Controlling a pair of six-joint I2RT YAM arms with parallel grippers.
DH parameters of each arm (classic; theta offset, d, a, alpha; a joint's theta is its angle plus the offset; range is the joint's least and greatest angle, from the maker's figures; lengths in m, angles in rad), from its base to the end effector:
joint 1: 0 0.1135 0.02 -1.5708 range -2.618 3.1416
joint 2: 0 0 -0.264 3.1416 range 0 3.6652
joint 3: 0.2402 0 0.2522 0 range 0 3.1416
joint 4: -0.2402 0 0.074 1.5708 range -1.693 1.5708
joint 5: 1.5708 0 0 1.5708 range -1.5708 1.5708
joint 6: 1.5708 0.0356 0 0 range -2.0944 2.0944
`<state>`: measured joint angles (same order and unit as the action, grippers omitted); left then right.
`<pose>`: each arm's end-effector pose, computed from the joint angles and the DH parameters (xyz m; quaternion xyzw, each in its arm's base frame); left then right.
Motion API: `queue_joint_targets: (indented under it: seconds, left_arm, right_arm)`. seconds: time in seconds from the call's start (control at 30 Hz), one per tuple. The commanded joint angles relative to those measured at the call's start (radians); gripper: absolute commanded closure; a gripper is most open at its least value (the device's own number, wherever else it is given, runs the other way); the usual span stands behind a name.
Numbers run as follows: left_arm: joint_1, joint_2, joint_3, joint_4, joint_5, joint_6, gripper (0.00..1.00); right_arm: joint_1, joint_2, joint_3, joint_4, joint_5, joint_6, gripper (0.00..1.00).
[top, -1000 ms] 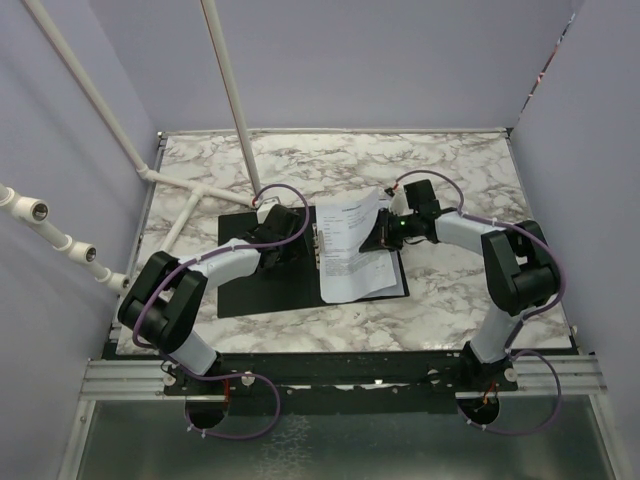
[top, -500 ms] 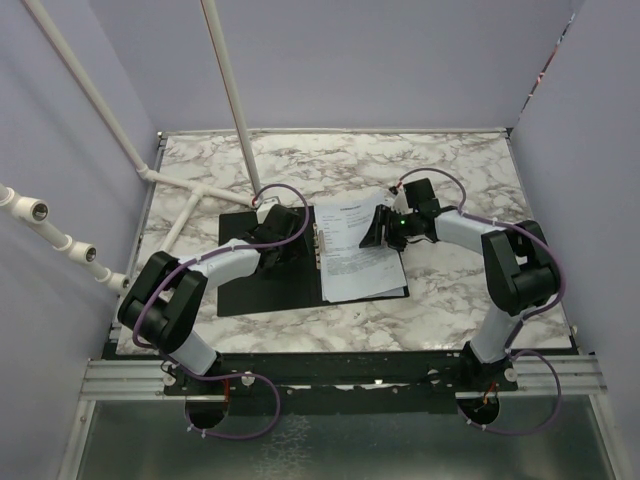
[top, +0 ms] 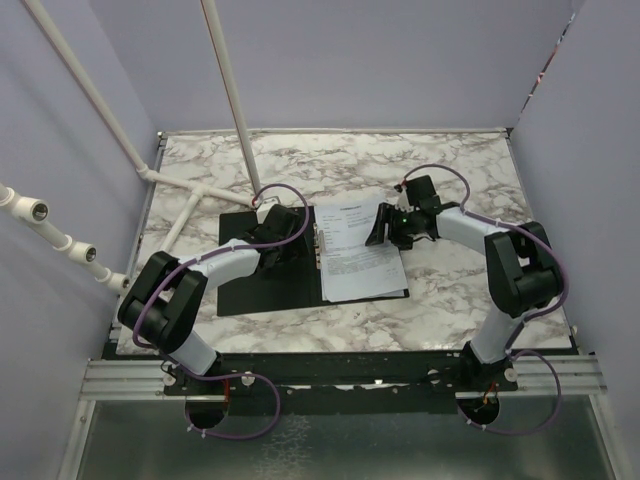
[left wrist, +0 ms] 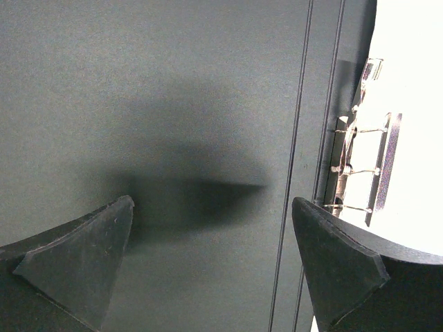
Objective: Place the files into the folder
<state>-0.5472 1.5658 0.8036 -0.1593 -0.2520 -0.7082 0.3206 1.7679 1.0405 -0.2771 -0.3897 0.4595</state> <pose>0.2633 -0.1500 0.1653 -0.1156 0.9340 -0.0894 0.3261 0.3297 0.1237 0.1641 0.0114 0.9435 0.2762 0.1828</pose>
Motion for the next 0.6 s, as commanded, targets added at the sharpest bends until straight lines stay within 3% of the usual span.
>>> queue_joint_targets:
  seconds: [0.0, 0.23, 0.57]
  left_arm:
    - [0.0, 0.027, -0.033, -0.026, 0.045, -0.004, 0.01]
    - [-0.002, 0.028, -0.035, -0.023, 0.052, -0.004, 0.01]
    - [-0.003, 0.021, -0.037, -0.019, 0.058, -0.005, 0.01]
  right_arm:
    - [0.0, -0.04, -0.025, -0.017, 0.028, -0.004, 0.34]
    - [0.034, -0.052, 0.006, -0.096, 0.149, -0.038, 0.33]
    - [0.035, -0.071, 0.068, -0.172, 0.44, -0.046, 0.31]
